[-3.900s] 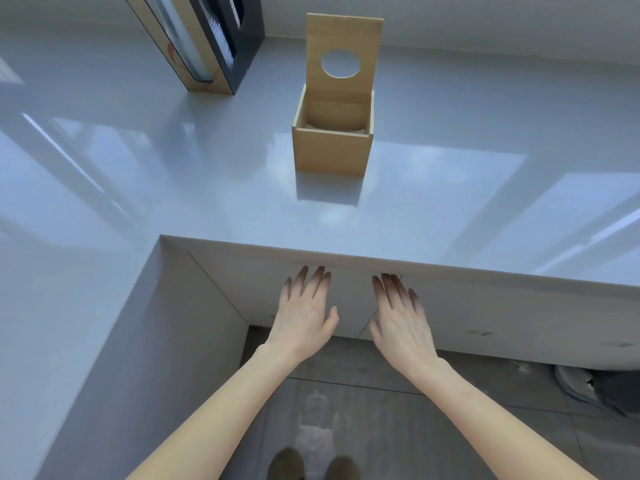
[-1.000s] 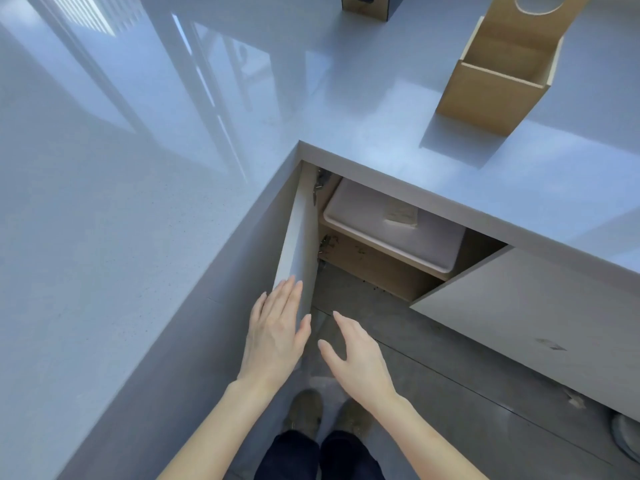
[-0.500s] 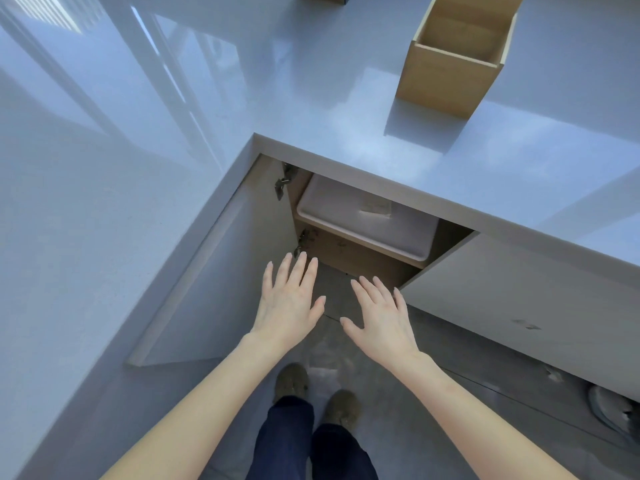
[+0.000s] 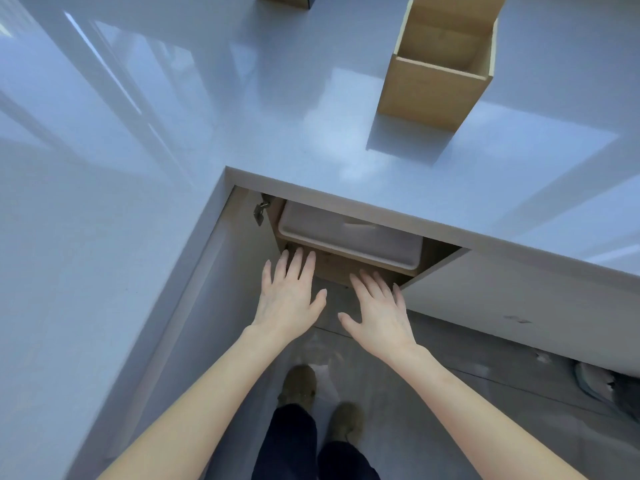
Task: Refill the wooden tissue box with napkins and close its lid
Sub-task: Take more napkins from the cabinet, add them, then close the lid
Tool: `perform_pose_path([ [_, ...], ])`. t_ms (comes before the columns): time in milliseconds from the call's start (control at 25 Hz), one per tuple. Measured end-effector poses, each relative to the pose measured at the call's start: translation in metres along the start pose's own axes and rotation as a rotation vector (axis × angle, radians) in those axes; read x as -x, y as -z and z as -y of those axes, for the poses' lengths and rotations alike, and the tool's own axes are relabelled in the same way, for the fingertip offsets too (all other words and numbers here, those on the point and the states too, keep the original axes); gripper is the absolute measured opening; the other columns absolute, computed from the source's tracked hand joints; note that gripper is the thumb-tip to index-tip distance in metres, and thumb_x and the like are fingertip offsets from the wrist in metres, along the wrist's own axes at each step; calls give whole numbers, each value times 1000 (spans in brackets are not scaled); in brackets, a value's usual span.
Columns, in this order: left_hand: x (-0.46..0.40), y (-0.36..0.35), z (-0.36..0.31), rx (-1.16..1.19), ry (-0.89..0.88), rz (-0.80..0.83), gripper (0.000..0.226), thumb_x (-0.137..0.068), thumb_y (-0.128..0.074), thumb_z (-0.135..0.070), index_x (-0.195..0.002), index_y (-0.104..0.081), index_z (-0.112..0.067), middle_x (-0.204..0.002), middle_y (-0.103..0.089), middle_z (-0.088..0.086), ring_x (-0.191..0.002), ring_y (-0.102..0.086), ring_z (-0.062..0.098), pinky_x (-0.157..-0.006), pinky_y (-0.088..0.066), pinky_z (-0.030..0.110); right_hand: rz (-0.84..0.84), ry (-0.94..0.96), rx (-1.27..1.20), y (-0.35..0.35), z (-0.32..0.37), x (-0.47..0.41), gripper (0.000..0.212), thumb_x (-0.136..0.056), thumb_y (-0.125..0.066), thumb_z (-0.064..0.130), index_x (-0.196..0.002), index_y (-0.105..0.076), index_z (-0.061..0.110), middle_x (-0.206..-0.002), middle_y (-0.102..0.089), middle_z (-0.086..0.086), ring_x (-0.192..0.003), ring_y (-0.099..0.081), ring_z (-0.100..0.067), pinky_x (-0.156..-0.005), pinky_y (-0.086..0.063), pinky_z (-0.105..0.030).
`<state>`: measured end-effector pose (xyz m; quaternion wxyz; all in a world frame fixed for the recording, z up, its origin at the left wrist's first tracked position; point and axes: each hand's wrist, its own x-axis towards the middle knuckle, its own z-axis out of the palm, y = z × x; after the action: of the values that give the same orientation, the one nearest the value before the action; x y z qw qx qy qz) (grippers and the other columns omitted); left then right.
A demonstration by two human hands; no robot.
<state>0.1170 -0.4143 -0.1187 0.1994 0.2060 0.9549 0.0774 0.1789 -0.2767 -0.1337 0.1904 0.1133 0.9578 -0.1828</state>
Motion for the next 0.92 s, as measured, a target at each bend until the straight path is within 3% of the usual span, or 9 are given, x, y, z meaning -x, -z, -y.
perform_pose_path([
  [280,-45,-7,8,49,-48,7,63,-93,-33,-38,-147,-10,-15,-157,-13,5,-144,-9,24,-116,-7,44,-3,-89,-39,-7,-3,-35,66,-90,-45,44,-147,-19,22,-157,-21,0,-146,-13,-20,-119,-4,-40],
  [480,-68,-23,5,180,-1,65,62,-94,-35,-36,-147,-9,-17,-158,-11,4,-144,-12,25,-117,-9,40,-1,-87,-61,-11,-21,-54,66,-92,-42,43,-148,-15,22,-159,-10,3,-147,-4,-17,-120,-2,-37],
  [680,-107,-56,9,325,0,51,62,-93,-40,-27,-147,-13,-14,-156,-18,6,-142,-22,26,-116,-20,39,-23,-91,-98,-34,-56,-93,64,-94,-42,41,-149,-16,20,-159,-11,1,-147,-5,-17,-120,-3,-39],
  [800,-137,-84,10,374,-29,22,59,-95,-39,-29,-146,-16,-12,-155,-22,7,-141,-24,24,-115,-24,37,-106,-102,-170,-58,-78,-122,62,-93,-45,39,-147,-23,18,-158,-19,-1,-146,-14,-18,-120,-12,-38],
  [920,-171,-101,3,579,25,51,57,-96,-38,-31,-146,-18,-11,-154,-25,7,-140,-27,23,-112,-24,31,-203,-156,-324,-74,-96,-152,57,-93,-47,35,-143,-31,14,-152,-32,-5,-140,-30,-22,-115,-26,-35],
])
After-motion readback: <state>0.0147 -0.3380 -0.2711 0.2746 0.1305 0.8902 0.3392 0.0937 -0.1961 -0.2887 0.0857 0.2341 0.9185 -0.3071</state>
